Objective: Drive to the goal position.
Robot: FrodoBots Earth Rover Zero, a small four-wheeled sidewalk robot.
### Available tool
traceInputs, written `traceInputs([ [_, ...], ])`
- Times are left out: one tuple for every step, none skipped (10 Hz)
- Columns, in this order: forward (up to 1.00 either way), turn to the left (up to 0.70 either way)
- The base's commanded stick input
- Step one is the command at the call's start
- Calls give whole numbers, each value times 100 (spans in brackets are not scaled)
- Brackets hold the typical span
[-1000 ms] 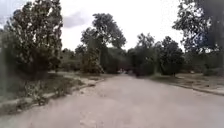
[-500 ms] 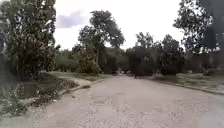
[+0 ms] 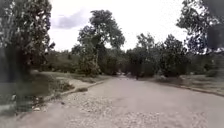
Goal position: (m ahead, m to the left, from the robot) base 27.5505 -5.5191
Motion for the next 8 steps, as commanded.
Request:
traceInputs([
  [100,1],
  [100,1],
  [100,1],
  [100,1],
  [100,1],
  [100,0],
  [100,-1],
  [100,-2],
])
